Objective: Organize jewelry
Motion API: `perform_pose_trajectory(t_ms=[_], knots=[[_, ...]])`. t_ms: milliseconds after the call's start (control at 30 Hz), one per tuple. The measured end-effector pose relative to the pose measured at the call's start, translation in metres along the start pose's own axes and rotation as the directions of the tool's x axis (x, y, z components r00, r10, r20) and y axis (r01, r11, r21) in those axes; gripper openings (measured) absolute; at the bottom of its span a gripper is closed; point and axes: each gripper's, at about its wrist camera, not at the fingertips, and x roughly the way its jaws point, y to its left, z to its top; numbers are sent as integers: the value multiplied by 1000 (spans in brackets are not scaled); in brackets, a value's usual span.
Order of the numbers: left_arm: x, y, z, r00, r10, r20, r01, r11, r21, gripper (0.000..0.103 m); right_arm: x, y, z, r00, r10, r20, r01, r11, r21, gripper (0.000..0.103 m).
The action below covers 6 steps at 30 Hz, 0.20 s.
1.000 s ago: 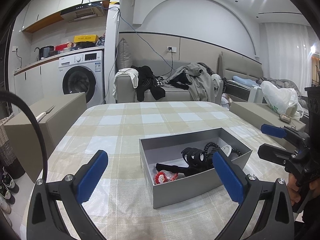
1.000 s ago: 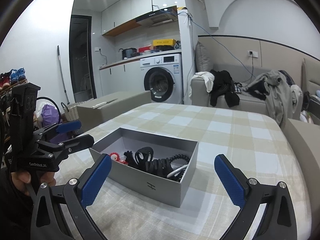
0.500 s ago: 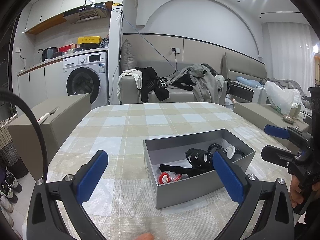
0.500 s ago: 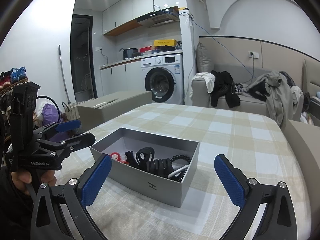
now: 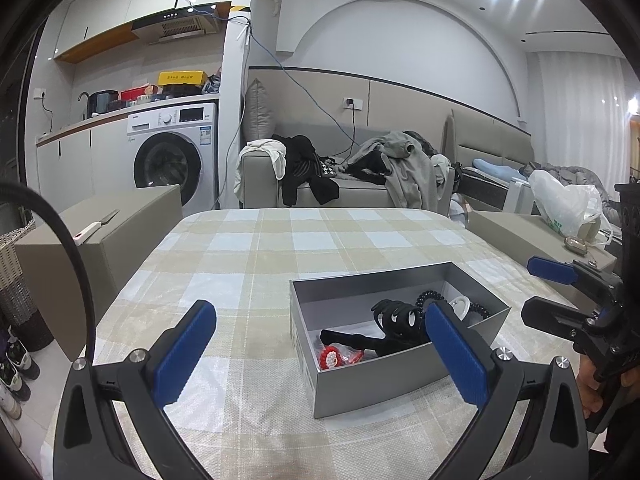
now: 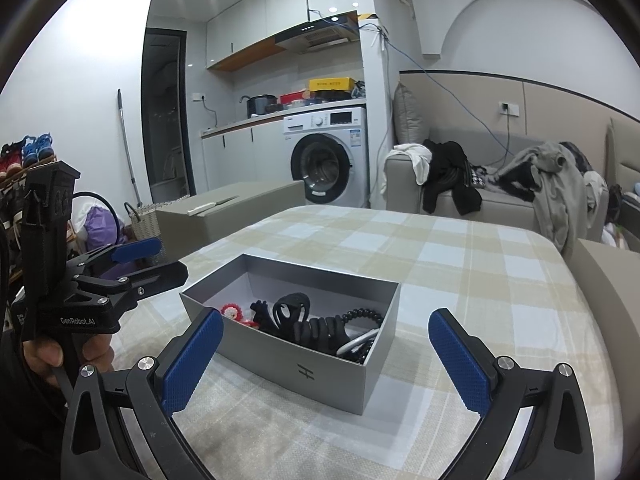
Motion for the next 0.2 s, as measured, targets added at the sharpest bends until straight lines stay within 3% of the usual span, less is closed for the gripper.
perform_pose_trajectory(t_ms=[200], knots=[[-1, 0, 0, 1000, -3, 3, 3, 1000, 5, 102, 0, 0, 0, 1000, 0, -1, 0, 1000, 0, 103]])
